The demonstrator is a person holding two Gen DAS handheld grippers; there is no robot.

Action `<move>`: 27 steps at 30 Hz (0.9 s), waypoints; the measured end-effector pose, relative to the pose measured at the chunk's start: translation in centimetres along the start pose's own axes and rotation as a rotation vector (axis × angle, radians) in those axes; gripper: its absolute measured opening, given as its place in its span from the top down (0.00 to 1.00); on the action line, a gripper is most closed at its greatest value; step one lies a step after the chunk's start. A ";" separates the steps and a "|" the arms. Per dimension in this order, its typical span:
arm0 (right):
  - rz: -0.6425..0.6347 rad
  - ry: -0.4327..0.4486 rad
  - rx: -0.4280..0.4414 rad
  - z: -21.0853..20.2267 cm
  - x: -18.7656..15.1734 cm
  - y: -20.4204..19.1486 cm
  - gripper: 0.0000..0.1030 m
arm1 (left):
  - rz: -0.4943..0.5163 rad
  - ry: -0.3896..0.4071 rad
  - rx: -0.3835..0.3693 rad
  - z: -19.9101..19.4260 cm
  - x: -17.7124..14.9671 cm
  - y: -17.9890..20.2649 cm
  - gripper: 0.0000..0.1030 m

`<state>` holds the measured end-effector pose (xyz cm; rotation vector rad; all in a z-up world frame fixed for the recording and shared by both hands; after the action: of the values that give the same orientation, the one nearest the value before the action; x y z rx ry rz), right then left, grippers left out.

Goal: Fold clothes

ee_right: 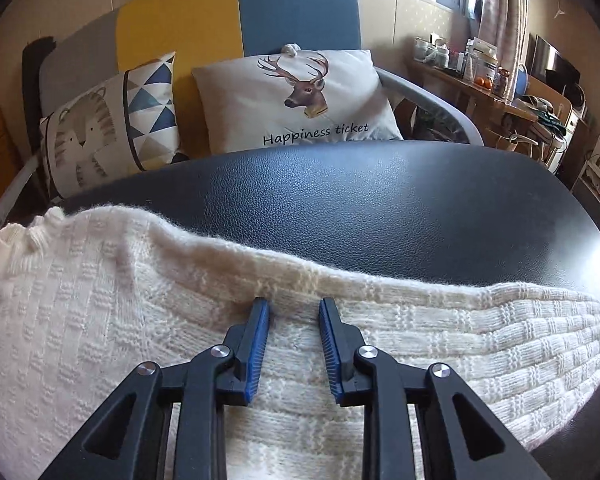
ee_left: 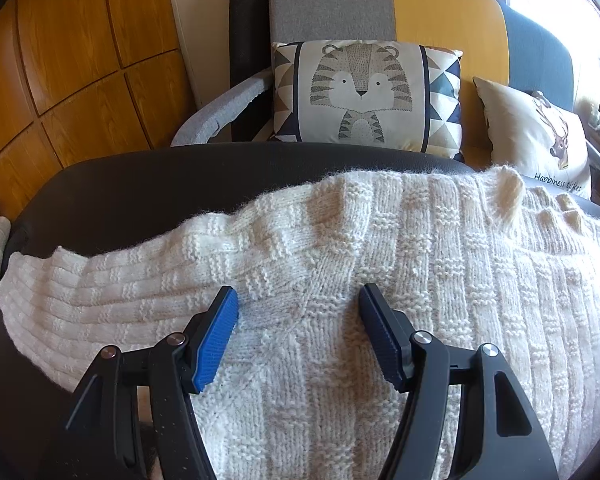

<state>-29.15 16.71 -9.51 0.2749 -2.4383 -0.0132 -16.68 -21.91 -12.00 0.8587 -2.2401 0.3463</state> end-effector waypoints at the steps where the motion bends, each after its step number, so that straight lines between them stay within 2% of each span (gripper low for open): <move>1: 0.004 -0.001 0.013 0.0 0.0 0.0 0.74 | 0.000 0.000 0.000 0.0 0.0 -0.1 0.36; 5: 0.048 -0.020 0.109 -0.9 -0.3 0.8 0.72 | 0.000 0.000 0.000 0.0 0.0 -0.1 0.36; 7: 0.084 -0.011 0.125 -1.9 -0.9 1.4 0.72 | 0.000 0.000 0.000 0.0 0.0 -0.1 0.36; 10: 0.114 -0.005 0.111 -3.3 -2.0 2.6 0.72 | -0.002 -0.001 -0.003 0.0 0.0 -0.1 0.36; 16: 0.057 -0.068 0.016 -3.2 -3.6 3.5 0.72 | -0.005 -0.003 -0.006 0.0 0.0 -0.1 0.36; 19: 0.120 -0.042 0.060 -4.2 -4.6 4.3 0.72 | -0.004 -0.003 -0.006 0.0 0.0 -0.1 0.35; 23: 0.245 -0.050 0.100 -5.5 -6.8 6.5 0.71 | -0.005 -0.004 -0.006 -0.1 0.0 -0.1 0.35; 27: 0.373 -0.089 0.067 -6.7 -9.5 9.6 0.71 | -0.005 -0.004 -0.006 -0.1 0.0 0.0 0.35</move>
<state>-19.67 28.38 -9.56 -0.1576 -2.5455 0.2239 -16.59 -21.88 -11.95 0.8628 -2.2414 0.3352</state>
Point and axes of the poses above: each gripper's, at about its wrist camera, not at the fingertips, and z roughly the way its jaws point, y to its right, x to its top, the point moved 1 cm from there along z, roughly the way its jaws point, and after that the axes turned 8 degrees about -z, right-handed, at the moved point
